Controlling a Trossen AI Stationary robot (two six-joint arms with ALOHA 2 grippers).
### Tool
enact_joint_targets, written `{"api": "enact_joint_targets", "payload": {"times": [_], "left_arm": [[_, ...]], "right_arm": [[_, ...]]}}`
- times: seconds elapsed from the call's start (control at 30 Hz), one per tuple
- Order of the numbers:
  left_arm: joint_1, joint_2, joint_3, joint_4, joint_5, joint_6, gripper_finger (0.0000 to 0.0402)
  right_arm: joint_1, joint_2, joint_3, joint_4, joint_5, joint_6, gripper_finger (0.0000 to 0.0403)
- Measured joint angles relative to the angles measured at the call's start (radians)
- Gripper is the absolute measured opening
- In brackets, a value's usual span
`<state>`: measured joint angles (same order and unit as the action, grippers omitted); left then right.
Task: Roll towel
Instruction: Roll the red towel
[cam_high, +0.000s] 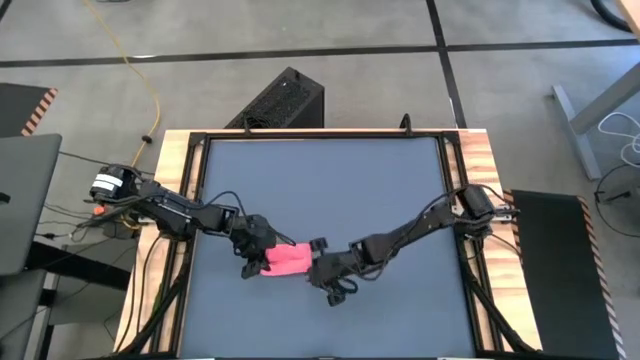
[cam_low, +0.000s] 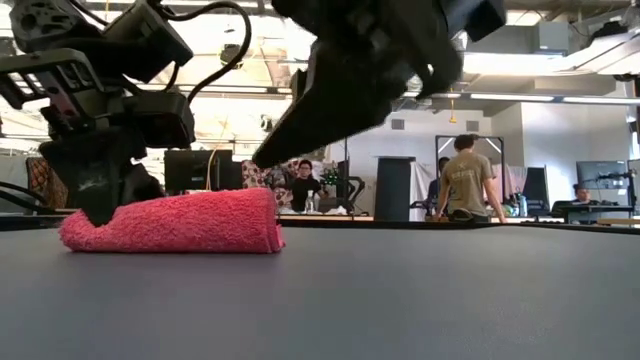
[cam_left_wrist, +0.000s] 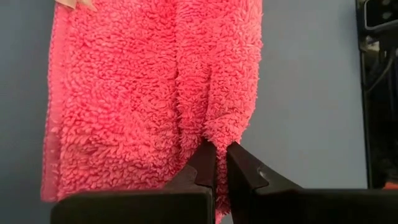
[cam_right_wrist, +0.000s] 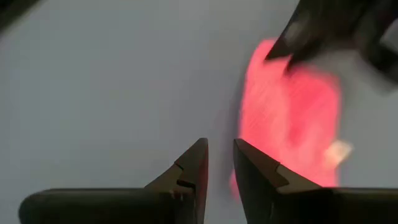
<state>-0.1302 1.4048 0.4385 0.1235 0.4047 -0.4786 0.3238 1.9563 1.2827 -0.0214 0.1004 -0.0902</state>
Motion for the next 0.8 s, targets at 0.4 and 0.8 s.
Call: {"api": "enact_joint_targets", "payload": {"times": [0.4,0.8], "left_arm": [[0.034,0.000,0.000,0.006,0.037,-0.005,0.0000],[0.034,0.000,0.001,0.009,0.052,-0.005,0.0000]], "right_arm": [[0.083,0.089,0.005,0.072,0.292,-0.387,0.0124],[0.037,0.096,0.004,0.079,0.303,-0.382,0.0206]]}}
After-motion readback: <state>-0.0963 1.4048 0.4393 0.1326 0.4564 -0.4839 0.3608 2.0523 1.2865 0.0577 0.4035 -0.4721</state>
